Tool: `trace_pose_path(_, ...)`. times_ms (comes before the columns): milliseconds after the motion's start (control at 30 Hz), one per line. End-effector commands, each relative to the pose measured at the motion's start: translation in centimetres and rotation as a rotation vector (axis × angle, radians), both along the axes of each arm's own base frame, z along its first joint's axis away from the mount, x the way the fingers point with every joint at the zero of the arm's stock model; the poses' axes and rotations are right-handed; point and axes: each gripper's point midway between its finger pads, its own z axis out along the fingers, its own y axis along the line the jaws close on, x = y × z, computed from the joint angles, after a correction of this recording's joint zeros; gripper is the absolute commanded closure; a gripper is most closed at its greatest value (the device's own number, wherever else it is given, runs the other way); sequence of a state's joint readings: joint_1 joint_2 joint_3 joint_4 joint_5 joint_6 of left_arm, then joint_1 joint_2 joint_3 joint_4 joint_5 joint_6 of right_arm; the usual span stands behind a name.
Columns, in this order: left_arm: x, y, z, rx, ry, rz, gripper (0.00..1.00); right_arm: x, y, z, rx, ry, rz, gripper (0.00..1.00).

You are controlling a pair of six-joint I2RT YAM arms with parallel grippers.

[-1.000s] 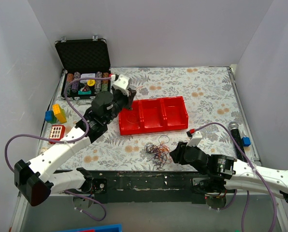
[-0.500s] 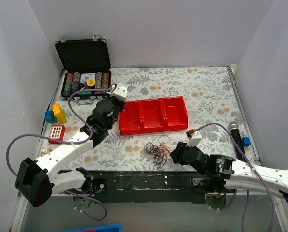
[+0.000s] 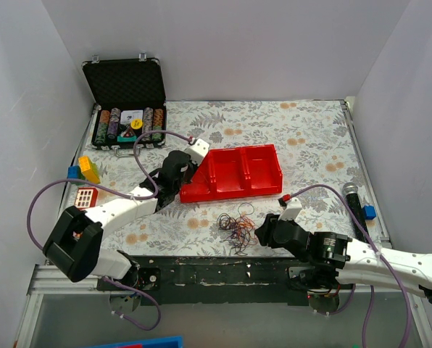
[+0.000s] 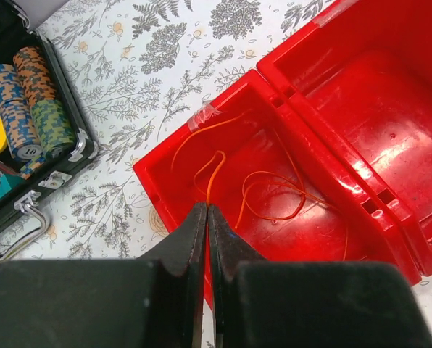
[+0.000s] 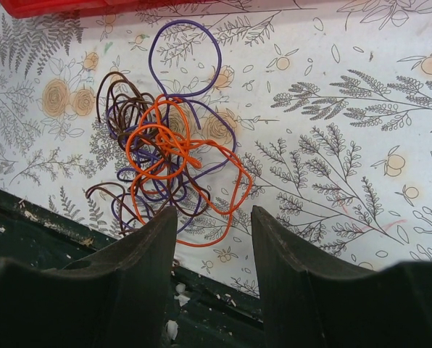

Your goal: Untangle the cables

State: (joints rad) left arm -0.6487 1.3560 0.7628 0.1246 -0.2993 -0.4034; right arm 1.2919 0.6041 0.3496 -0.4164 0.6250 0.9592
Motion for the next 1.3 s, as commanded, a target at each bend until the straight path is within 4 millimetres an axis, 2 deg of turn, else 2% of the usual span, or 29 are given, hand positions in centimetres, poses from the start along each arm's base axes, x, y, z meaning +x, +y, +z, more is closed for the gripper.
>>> trace_pose_path(0,0.8,-0.1,0.5,0.018,-0.023,-0.001,1.0,0.4,0.4,1.6,0.056,-0.024,-0.023,0.47)
trace_pose_path(133,0.5,-0.8,-1.1,0.037,0.038,-0.043,1.0,0.4,0.2,1.2,0.047,-0.021,-0.023,0.47)
trace_pose_path(333,0.2,-1.9,-1.6,0.024,0.101,-0.082,1.0,0.5,0.0,1.2,0.045,-0.025,-0.034,0.46)
trace_pose_path(367,0.3,-1.9,-1.3,0.021,0.104,-0.078,0.98,0.5,0.0,1.3,0.05,-0.026,-0.034,0.46)
trace_pose_path(433,0.2,-1.9,-0.7,0.011,0.115,-0.072,0.84,0.5,0.0,1.4,0.056,-0.028,-0.033,0.46)
trace_pose_path(567,-0.7,-2.6,2.0,-0.049,0.111,-0.115,0.58,0.6,0.0,1.7,0.06,-0.039,-0.03,0.46)
trace_pose_path(633,-1.4,-2.8,2.9,-0.067,0.112,-0.14,0.5,0.6,0.0,1.9,0.058,-0.045,-0.03,0.46)
trace_pose_path(700,-2.1,-2.6,3.4,-0.07,0.119,-0.155,0.46,0.7,0.0,2.1,0.058,-0.049,-0.031,0.46)
trace_pose_path(833,-3.3,-2.4,4.2,-0.076,0.126,-0.19,0.44,0.8,0.0,2.3,0.06,-0.054,-0.032,0.46)
trace_pose_path(900,-4.8,-3.5,5.1,-0.112,0.139,-0.281,0.4,0.8,0.1,2.4,0.061,-0.055,-0.029,0.46)
trace_pose_path(967,-7.1,-4.9,6.1,-0.137,0.144,-0.404,0.34,0.8,0.0,2.5,0.061,-0.056,-0.032,0.46)
trace_pose_path(1067,-10.9,-7.5,6.2,-0.165,0.167,-0.576,0.27,0.8,-0.2,2.5,0.066,-0.054,-0.039,0.46)
trace_pose_path(1167,-14.9,-10.1,5.1,-0.191,0.234,-0.735,0.22,0.7,-0.4,2.5,0.072,-0.049,-0.046,0.46)
trace_pose_path(1267,-16.9,-12.3,3.2,-0.181,0.291,-0.805,0.22,0.7,-0.6,2.4,0.072,-0.048,-0.055,0.46)
